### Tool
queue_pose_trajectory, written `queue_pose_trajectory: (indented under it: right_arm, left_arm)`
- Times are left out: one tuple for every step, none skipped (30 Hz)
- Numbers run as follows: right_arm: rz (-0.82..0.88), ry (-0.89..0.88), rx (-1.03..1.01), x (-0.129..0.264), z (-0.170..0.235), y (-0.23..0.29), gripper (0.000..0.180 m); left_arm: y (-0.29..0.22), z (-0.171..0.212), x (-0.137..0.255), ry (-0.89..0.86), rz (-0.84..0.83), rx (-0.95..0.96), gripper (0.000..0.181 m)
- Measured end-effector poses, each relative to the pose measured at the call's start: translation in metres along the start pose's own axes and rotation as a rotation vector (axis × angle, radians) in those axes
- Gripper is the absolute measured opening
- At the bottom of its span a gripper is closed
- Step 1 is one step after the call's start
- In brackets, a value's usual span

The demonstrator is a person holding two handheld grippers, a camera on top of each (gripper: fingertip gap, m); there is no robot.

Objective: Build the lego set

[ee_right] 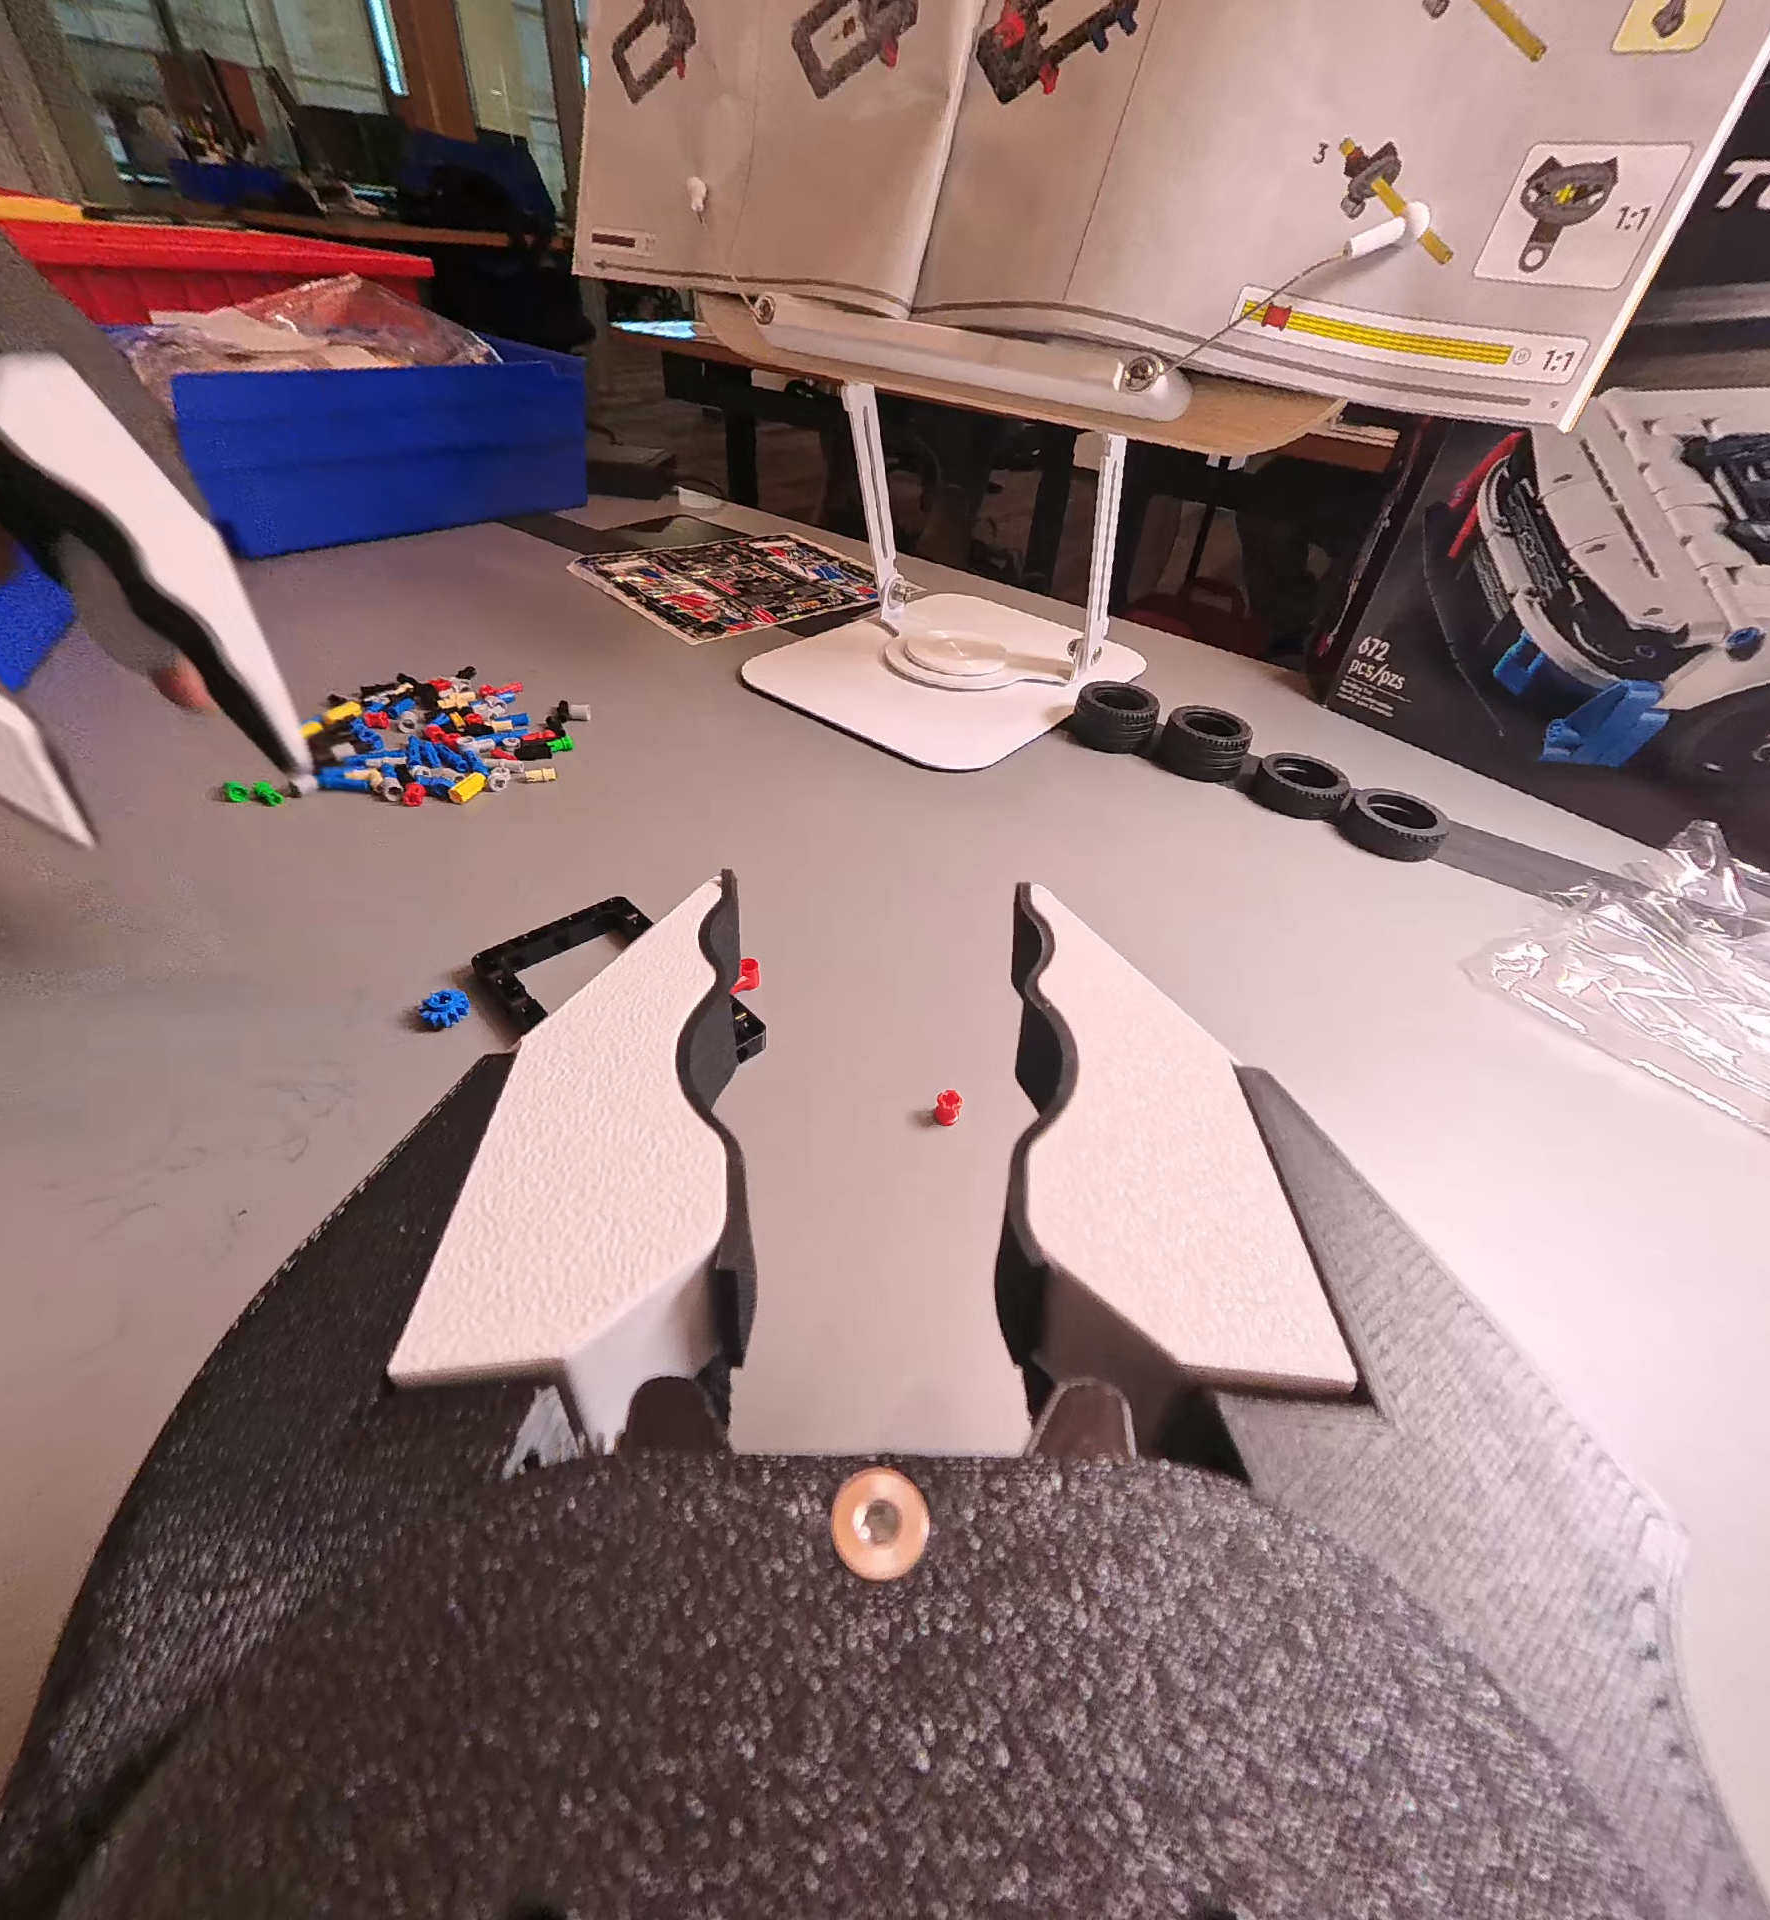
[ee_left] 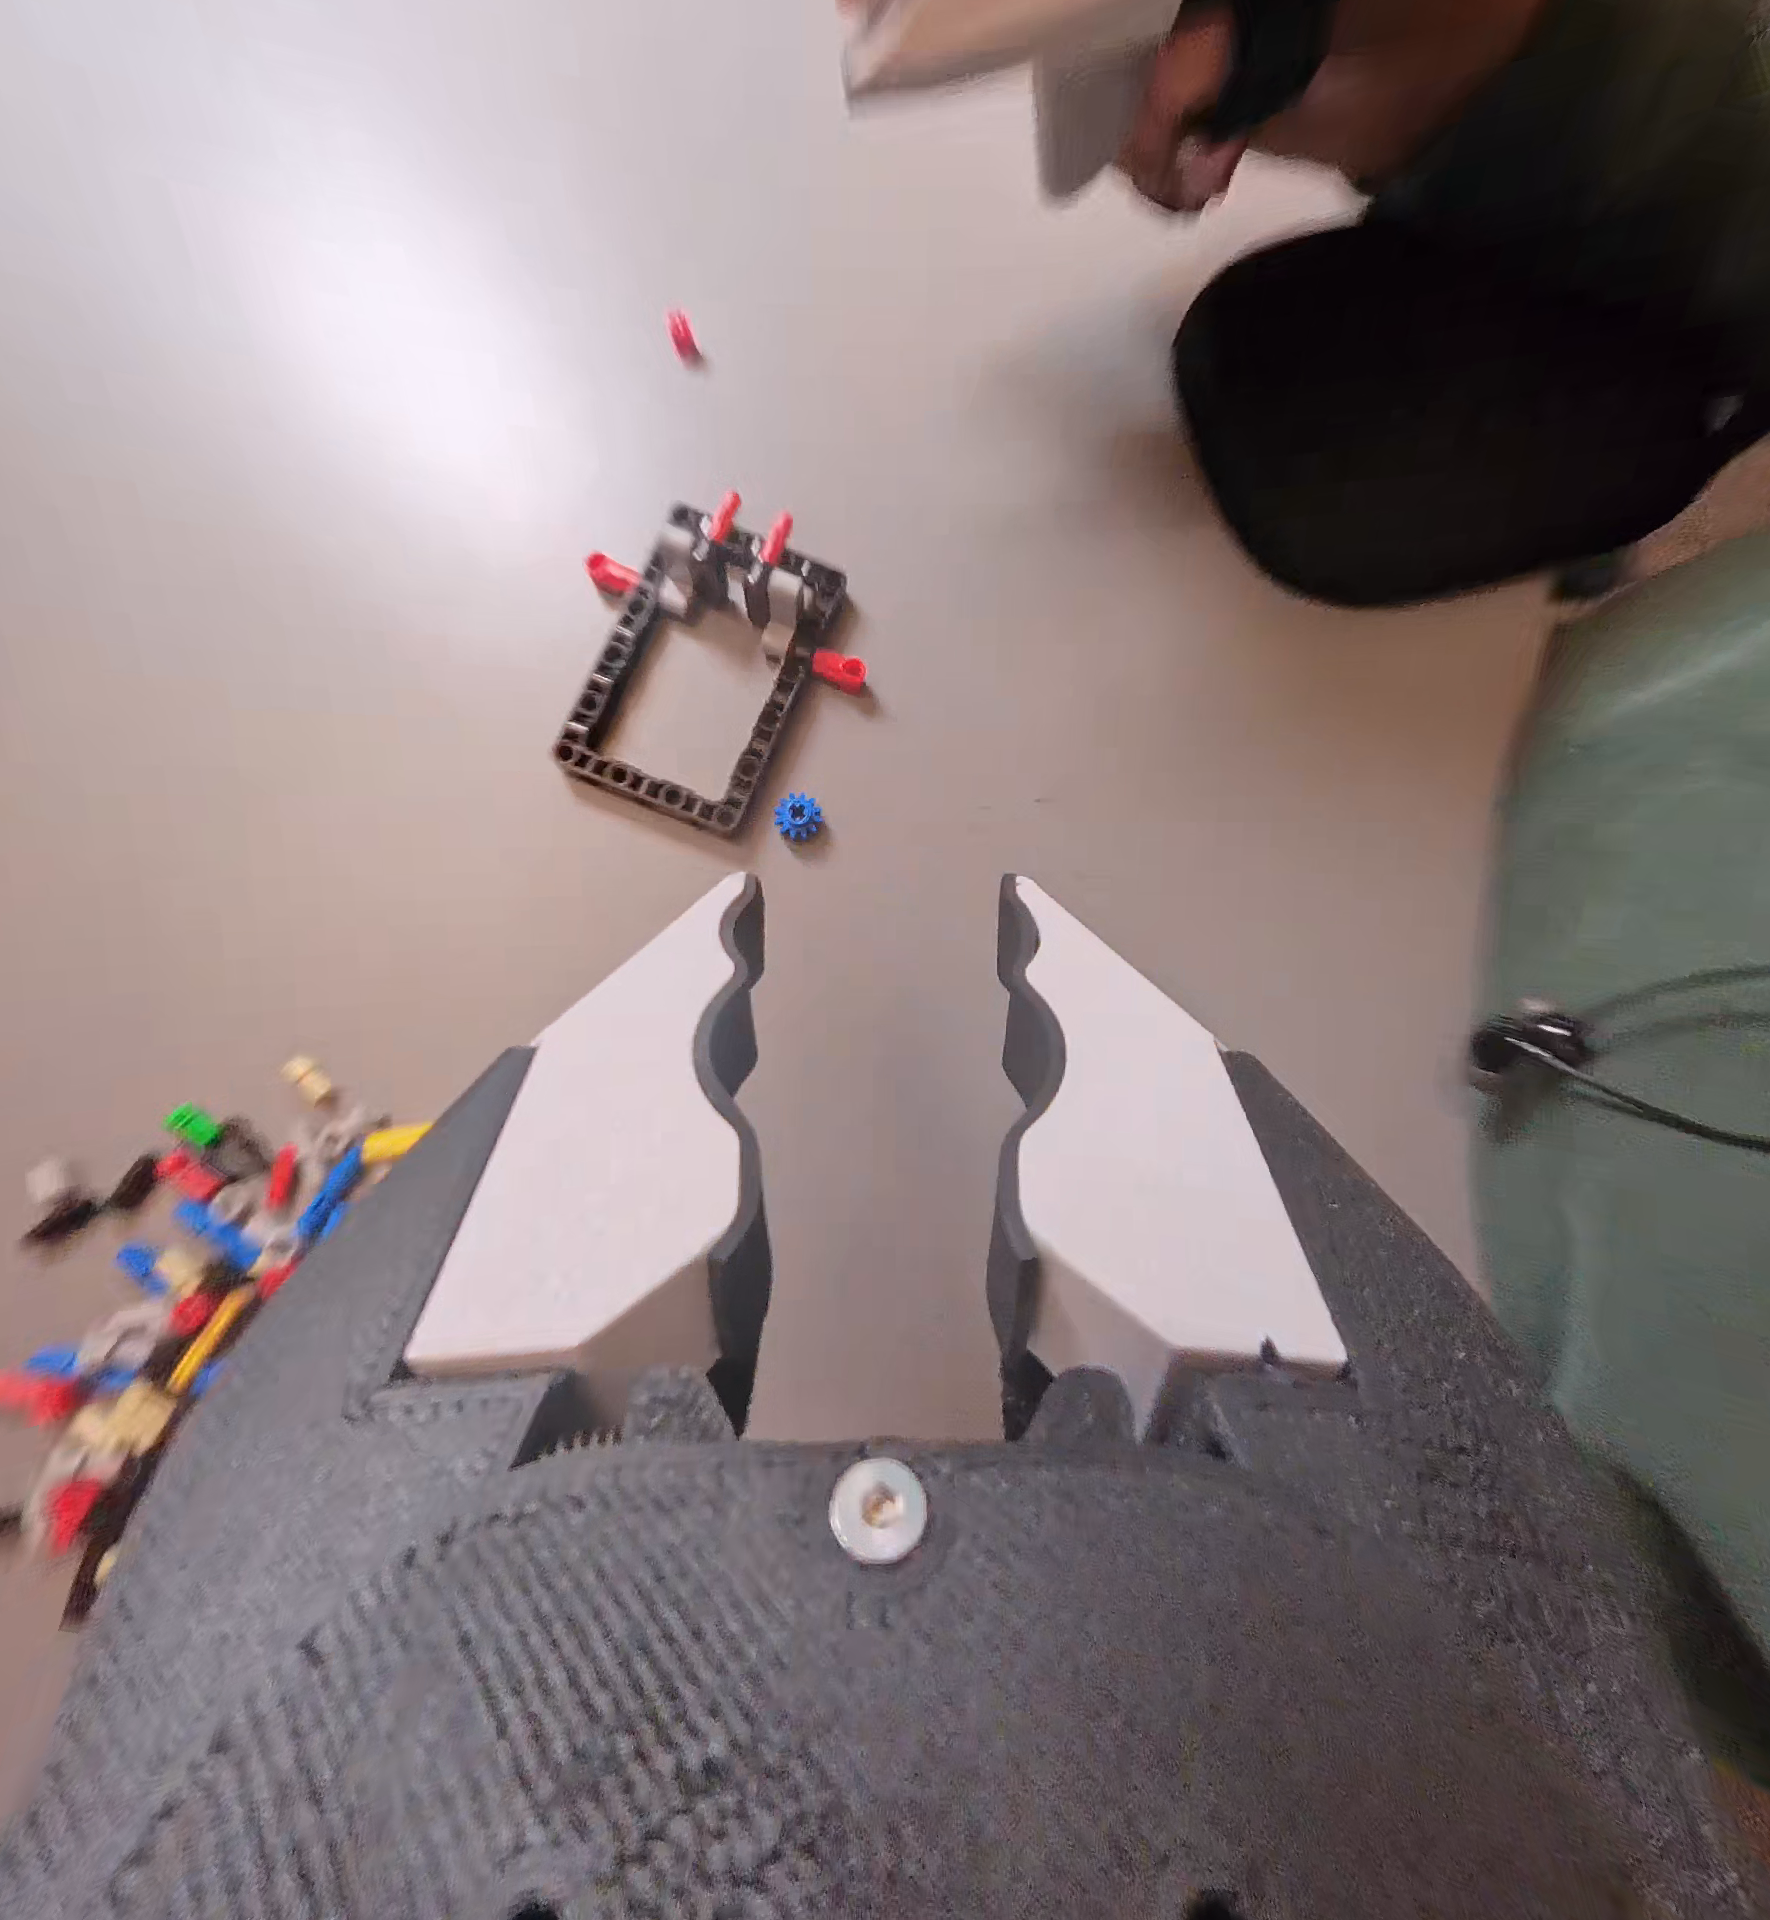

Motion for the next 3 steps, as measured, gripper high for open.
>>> queue_pose_trajectory:
  right_arm:
    - [-0.001, -0.003, 0.001, 0.001, 0.000, 0.000, 0.050]
    - [-0.003, -0.005, 0.000, 0.001, -0.001, 0.000, 0.050]
    - [-0.004, -0.007, -0.001, 0.002, -0.001, 0.000, 0.050]
  left_arm:
    - [-0.001, -0.001, 0.024, -0.056, -0.015, 0.015, 0.042]
    - [0.001, 0.001, 0.053, -0.115, -0.060, 0.036, 0.037]
    - [0.008, 0.007, 0.087, -0.163, -0.133, 0.065, 0.031]
Point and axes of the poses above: each gripper's, where its closed fingertips meet, x back along the fingers, z out of its underside, y = z × x across the jaws, the point moved 2 cm from there along x, back along the fingers, and after that the axes turned 6 degrees about y, right-handed, at the moved point
